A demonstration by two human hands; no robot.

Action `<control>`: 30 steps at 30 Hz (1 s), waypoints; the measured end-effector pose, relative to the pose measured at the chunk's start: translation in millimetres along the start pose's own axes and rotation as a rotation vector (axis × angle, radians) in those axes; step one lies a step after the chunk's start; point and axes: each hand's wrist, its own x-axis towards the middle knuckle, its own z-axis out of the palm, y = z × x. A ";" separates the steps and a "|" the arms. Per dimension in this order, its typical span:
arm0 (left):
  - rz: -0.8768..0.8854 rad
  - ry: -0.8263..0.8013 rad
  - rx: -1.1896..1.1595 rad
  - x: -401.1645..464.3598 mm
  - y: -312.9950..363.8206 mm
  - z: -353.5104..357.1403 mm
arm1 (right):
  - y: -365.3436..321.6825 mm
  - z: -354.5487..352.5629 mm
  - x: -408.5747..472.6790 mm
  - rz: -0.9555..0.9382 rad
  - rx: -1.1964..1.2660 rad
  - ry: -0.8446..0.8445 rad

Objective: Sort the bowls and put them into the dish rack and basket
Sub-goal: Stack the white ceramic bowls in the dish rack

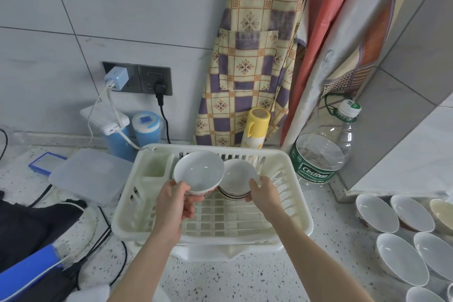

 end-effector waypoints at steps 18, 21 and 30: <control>-0.087 -0.293 0.196 14.5 2.2 63.7 | -20.9 -42.7 -15.0 -0.204 0.099 0.075; -0.187 -0.305 0.277 16.2 -2.3 63.8 | -24.8 -43.9 -9.0 -0.213 -0.004 0.125; -0.309 -0.278 0.449 26.0 -14.3 51.4 | -26.6 -20.8 7.4 -0.103 -0.326 0.173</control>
